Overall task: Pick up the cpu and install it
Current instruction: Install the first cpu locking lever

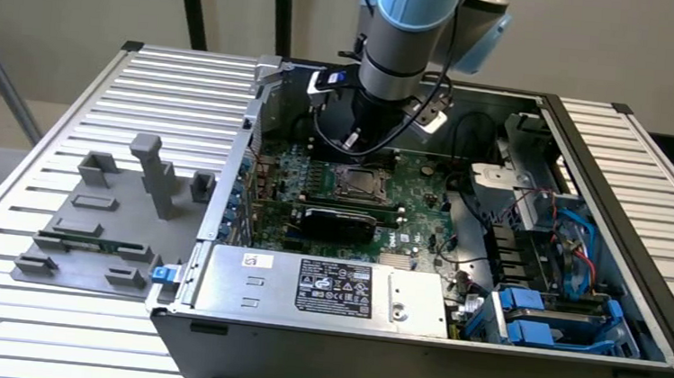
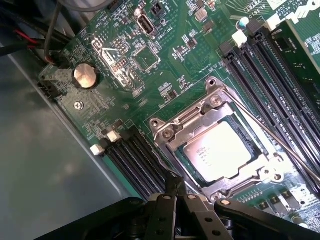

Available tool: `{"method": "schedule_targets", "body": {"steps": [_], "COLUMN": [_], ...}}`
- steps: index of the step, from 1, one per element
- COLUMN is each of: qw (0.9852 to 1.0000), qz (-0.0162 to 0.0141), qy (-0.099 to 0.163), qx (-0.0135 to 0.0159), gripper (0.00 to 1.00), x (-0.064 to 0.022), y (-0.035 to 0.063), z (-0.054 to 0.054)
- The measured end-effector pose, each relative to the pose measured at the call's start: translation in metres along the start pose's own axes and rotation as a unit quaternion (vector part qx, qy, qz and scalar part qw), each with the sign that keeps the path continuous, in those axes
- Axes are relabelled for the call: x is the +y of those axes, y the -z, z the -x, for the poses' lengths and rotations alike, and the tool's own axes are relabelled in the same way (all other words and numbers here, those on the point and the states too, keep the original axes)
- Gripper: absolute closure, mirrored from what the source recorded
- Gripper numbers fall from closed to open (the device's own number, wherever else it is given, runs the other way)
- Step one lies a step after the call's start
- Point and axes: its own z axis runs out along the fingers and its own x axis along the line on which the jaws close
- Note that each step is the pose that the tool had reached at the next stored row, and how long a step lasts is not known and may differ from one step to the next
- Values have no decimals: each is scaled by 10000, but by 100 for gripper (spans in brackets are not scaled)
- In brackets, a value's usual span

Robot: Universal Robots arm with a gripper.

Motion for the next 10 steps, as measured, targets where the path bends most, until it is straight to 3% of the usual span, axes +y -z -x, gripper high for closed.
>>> {"method": "schedule_targets", "body": {"steps": [6,10], "qw": [10000,10000], "qz": [51,66], "qy": [-1,1], "qx": [-43,-55], "gripper": [89,89], "x": [17,25], "y": [-33,-42], "z": [-11,-13]}}
